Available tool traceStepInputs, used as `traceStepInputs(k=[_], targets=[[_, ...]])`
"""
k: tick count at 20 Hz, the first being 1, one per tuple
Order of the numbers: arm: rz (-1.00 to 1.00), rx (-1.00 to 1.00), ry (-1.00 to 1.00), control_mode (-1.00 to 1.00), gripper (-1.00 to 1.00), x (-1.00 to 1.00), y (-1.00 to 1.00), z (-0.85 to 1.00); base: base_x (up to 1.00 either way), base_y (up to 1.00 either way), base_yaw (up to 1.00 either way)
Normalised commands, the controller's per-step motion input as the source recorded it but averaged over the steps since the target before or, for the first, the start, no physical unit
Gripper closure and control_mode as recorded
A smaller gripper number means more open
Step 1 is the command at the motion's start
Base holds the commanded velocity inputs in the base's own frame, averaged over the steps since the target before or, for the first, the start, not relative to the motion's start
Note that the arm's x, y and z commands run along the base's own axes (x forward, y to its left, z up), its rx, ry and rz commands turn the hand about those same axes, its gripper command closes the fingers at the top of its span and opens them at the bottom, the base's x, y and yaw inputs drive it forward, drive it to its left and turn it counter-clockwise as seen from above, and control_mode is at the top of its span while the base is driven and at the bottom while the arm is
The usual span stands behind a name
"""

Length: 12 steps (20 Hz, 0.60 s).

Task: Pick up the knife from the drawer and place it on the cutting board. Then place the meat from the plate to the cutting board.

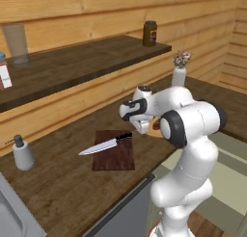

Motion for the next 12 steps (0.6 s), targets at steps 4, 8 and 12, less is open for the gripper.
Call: traceStepInputs(k=[4,8,12], targets=[[0.09,0.07,0.00,-1.00,-1.00,0.00,-0.83,0.35,0.00,0.00,0.00],[0.17,0.00,0.00,-1.00,-1.00,0.00,-0.81,0.08,0.00,0.00,0.00],[0.22,-0.07,0.01,-1.00,-1.00,0.00,-0.76,0.00,0.00,0.00,0.00]])
